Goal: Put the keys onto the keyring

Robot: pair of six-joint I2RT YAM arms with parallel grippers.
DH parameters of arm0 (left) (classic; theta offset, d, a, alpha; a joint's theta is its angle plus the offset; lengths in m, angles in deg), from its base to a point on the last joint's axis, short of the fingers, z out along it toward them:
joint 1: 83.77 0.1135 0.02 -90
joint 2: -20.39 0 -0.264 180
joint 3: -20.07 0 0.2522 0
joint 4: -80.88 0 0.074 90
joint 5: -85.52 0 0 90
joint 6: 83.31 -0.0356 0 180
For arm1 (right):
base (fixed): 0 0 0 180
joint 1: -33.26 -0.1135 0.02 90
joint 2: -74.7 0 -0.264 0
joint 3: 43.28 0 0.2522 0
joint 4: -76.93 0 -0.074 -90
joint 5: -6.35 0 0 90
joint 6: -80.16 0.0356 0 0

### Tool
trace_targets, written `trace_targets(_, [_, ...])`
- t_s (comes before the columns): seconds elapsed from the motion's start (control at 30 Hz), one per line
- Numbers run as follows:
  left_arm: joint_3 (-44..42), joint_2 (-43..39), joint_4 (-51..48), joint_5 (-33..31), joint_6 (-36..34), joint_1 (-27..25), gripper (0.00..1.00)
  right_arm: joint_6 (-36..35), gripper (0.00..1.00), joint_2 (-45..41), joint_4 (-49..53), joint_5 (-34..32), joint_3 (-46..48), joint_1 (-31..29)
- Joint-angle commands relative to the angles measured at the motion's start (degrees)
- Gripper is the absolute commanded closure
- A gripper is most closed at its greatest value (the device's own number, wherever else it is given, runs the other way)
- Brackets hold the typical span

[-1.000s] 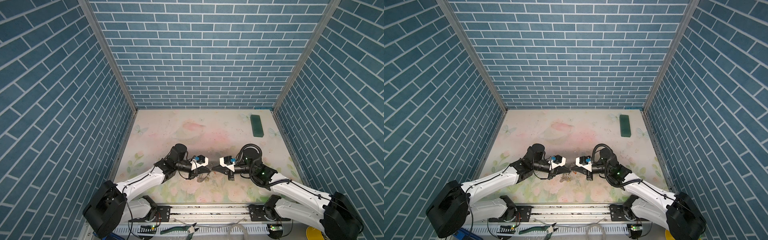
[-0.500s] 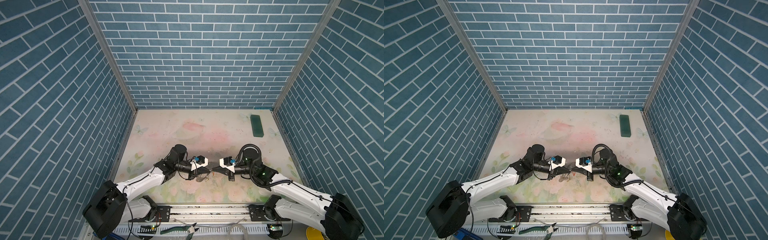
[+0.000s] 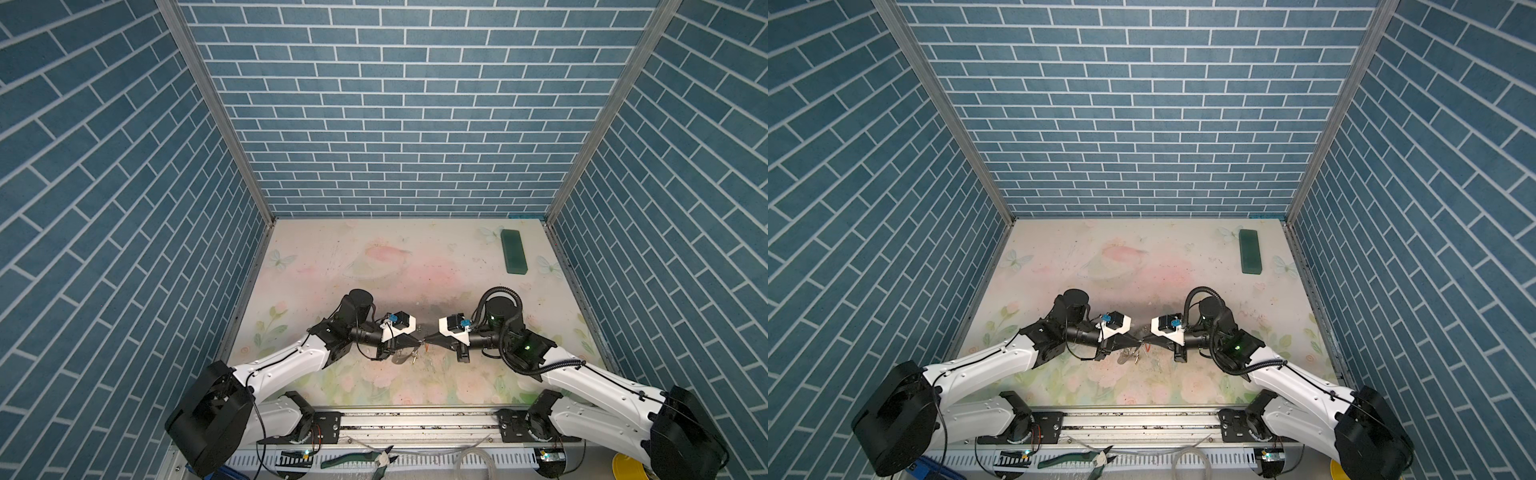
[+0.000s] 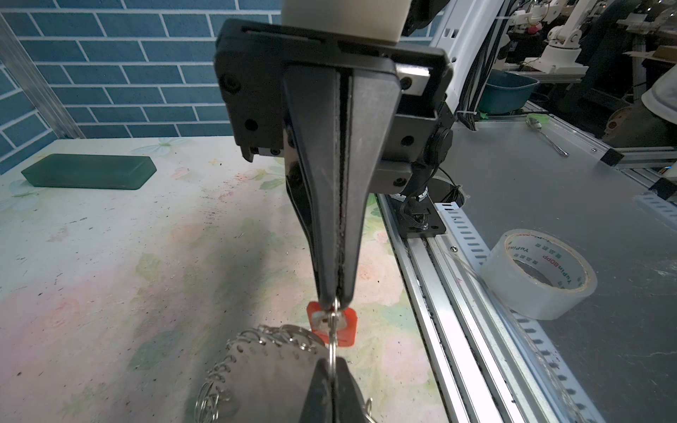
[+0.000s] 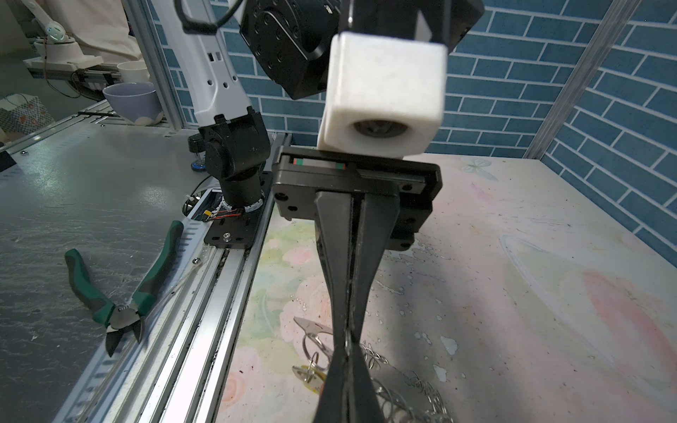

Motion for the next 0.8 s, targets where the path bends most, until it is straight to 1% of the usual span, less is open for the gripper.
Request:
trace_targets(0.0, [-0.4,-1.7,5.4,2.8,1.1,-0.2,1.00,-3.5,1.00,0.5,3.1,-1.1,-1.5,-0.4])
trace_targets(0.2, [-0.5,-1.6,6.6,3.1,1.6,-0.2,1.00,-3.2,1.00,0.4,2.7,-0.6,-1.2,-0.3])
trace_targets(0.4, [-0.1,-0.9,5.8,3.3,1.5,-0.2,1.00,-1.5,1.00,1.0,-0.1,0.6,-1.4,-0.4])
trace_targets(0.6, [1.6,0.7,0.7,3.6,-1.3,-0.3,1.00,-1.7,1.00,-0.3,0.2,0.5,-2.3,-0.5])
trace_targets(0.77, [2.0,1.0,-0.6,3.8,-1.7,-0.3,1.00,-2.0,1.00,0.0,1.5,1.1,-3.7,-0.4])
